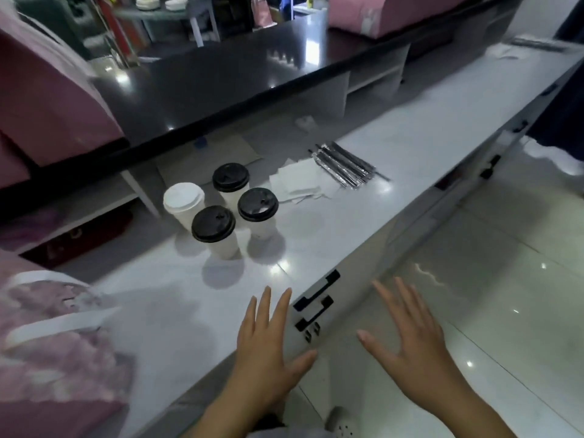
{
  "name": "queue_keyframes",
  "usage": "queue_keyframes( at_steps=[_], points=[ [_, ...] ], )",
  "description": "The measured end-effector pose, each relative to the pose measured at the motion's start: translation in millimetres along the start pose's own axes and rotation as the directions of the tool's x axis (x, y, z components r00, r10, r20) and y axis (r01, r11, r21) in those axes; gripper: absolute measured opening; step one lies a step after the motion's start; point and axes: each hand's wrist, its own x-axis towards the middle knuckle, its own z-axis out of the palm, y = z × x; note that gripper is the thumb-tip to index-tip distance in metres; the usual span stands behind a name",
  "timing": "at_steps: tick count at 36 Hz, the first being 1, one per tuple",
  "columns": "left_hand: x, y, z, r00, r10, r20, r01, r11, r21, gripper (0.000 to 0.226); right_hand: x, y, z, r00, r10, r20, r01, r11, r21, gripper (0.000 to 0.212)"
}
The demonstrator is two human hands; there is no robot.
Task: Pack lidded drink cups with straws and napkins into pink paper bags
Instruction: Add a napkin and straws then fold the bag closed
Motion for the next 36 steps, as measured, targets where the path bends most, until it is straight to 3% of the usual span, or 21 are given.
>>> queue_keyframes(
  at_steps=[5, 9, 14, 20, 25, 31, 36],
  points=[
    [22.9, 29.0, 11.8, 0.996, -0.004, 0.089, 0.007, 0.999, -0.043, 0.097, 26.9, 32.2, -38.8, 1.0, 0.012, 0.008, -0.013, 0.996, 0.085, 0.07],
    [68.7, 53.7, 5.0, 0.991, -0.044, 0.126, 0.039, 0.998, 0.045, 0.093, 61.1, 55.6, -55.0, 0.999, 0.05, -0.007, -0.049, 0.989, 0.141, 0.071],
    [155.8, 85.5, 1.7, 0.993, -0.042, 0.109, 0.04, 0.999, 0.018, 0.089, 94.6, 83.2, -59.5, 0.99, 0.144, -0.002, -0.139, 0.959, 0.246, 0.073],
    [291.0, 126.0, 13.8, 0.999, -0.041, -0.009, 0.04, 0.996, -0.08, 0.069, 149.7, 132.1, -77.4, 0.971, 0.224, 0.081, -0.238, 0.932, 0.274, 0.069],
    [392.0, 151.9, 19.8, 0.961, -0.203, -0.19, 0.158, 0.96, -0.231, 0.046, 228.1, 165.8, -121.1, 0.954, 0.264, 0.14, -0.29, 0.93, 0.225, 0.066],
    [462.4, 160.6, 16.2, 0.893, -0.336, -0.299, 0.314, 0.942, -0.12, 0.052, 328.2, 176.4, -168.6, 0.959, 0.222, 0.177, -0.251, 0.953, 0.168, 0.06],
    [479.8, 160.6, 9.1, 0.862, -0.402, -0.31, 0.325, 0.906, -0.271, 0.059, 380.2, 170.8, -189.9, 0.977, 0.134, 0.168, -0.168, 0.963, 0.21, 0.052]
  ],
)
